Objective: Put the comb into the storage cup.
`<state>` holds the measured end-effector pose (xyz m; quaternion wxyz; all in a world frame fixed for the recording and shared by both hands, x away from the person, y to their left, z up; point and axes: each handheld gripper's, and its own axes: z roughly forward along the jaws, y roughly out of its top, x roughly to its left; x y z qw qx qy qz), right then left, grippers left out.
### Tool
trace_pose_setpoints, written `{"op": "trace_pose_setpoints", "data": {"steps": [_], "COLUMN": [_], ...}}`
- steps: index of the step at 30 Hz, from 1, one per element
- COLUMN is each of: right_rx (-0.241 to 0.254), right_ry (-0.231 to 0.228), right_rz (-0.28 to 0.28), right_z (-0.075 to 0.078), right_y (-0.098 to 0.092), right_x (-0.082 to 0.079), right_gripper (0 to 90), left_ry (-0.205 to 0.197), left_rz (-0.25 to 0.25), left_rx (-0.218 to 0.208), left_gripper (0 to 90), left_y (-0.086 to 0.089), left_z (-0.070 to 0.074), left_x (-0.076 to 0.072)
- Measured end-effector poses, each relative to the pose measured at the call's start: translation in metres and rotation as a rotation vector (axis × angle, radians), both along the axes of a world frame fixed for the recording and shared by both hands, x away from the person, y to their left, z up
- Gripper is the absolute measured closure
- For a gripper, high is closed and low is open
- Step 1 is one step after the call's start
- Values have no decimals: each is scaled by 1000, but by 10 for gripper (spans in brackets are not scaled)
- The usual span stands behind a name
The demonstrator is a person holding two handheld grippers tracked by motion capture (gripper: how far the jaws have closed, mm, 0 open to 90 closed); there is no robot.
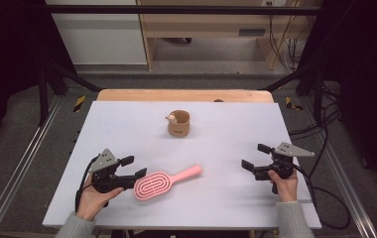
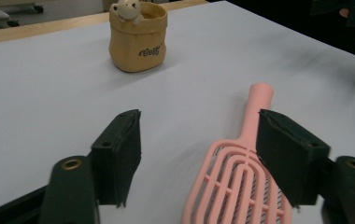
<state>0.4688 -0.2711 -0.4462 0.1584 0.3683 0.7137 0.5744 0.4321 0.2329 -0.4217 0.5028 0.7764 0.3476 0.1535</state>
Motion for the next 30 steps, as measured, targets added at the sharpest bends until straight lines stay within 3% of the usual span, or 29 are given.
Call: {"op": "trace_pose_setpoints", "data": {"steps": [10, 22, 30], "right_rx": [1, 1, 0], "right_ry": [-1, -1, 0], "right_rz": [1, -1, -1], "right_z": [0, 0, 0], "right_y": [0, 0, 0], "right_x": [0, 0, 0], "right_gripper": [6, 6, 6], "left_ry": [56, 112, 129], "left_rz": [-58, -109, -139], "left_rx": [46, 100, 134], "left_gripper": [609, 804, 894], "left_y": [-15, -27, -35], "left_z": [1, 2, 1], "left_x": [-8, -16, -21]}}
